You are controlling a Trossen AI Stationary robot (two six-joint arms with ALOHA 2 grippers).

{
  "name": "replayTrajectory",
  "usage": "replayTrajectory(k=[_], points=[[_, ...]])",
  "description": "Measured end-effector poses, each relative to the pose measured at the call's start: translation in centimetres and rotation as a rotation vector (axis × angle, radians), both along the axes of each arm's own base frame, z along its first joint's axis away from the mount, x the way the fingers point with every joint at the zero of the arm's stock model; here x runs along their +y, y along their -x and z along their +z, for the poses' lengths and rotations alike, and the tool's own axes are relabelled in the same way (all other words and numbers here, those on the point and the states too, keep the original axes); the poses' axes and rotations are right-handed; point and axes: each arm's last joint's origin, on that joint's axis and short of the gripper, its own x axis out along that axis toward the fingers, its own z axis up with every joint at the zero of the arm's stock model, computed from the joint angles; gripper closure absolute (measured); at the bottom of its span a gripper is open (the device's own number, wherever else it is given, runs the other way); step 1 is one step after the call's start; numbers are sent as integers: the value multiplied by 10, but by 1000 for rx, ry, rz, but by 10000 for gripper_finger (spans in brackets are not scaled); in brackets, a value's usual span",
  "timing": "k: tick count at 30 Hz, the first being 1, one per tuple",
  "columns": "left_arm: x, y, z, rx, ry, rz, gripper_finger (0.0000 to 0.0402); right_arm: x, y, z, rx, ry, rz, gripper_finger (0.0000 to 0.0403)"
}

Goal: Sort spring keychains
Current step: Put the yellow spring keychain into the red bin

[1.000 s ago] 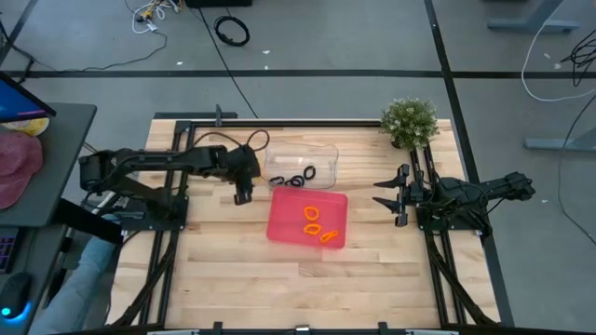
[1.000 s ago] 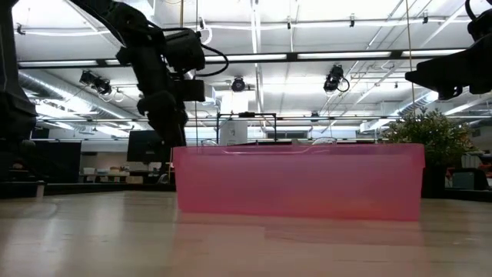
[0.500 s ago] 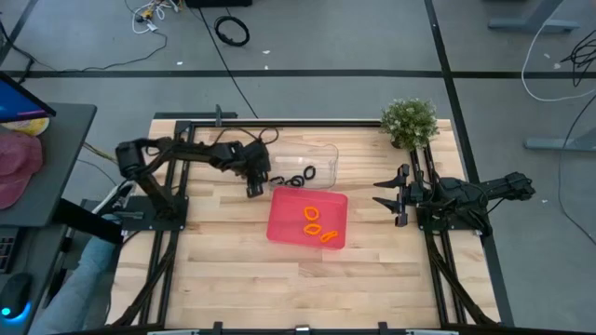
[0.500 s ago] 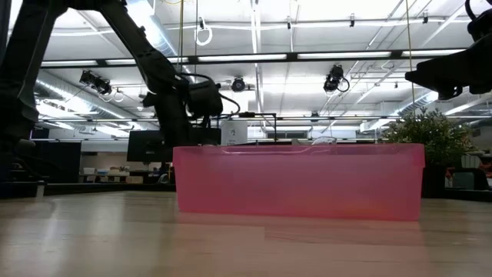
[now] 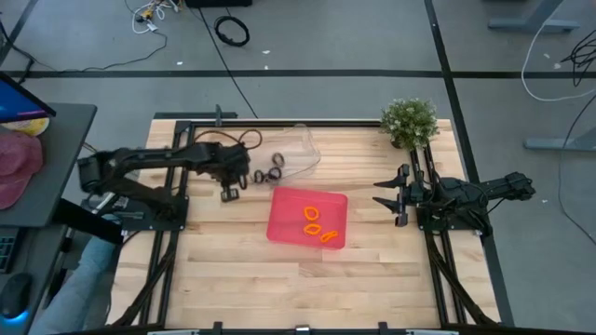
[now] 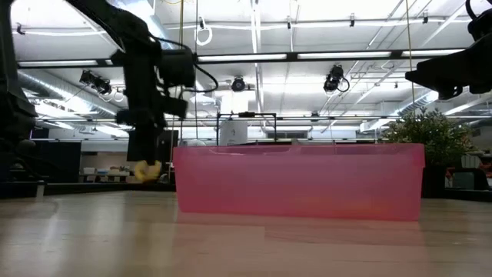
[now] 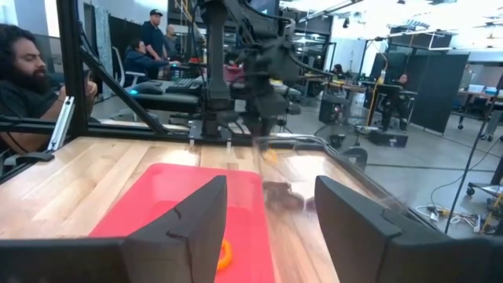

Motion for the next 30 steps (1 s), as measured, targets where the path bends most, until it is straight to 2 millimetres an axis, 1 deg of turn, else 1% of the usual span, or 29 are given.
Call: replayTrajectory(k=[1,4,6,9,11,16,22,26,30], points=[[-4,4,5,5,-7,-4,395,0,0,0,-1,0,1,204],[-14,12,29,-70,-60,-11,395,0,0,0,1,0,1,204],[-20,17,39,-105,-81,-12,395,0,0,0,1,1,2,204],[-30,20,54,-193,-90,-26,395,0,0,0,-1,0,1,204],[-39,17,62,-267,-60,-60,395,0,0,0,0,0,1,204],[-69,1,79,-429,-18,-183,395,0,0,0,0,0,1,204],[-108,-22,91,-654,3,-358,395,0,0,0,-1,0,1,204],[-127,-38,89,-743,21,-423,395,0,0,0,0,0,1,204],[-138,-53,82,-779,4,-485,395,0,0,0,0,0,1,204]])
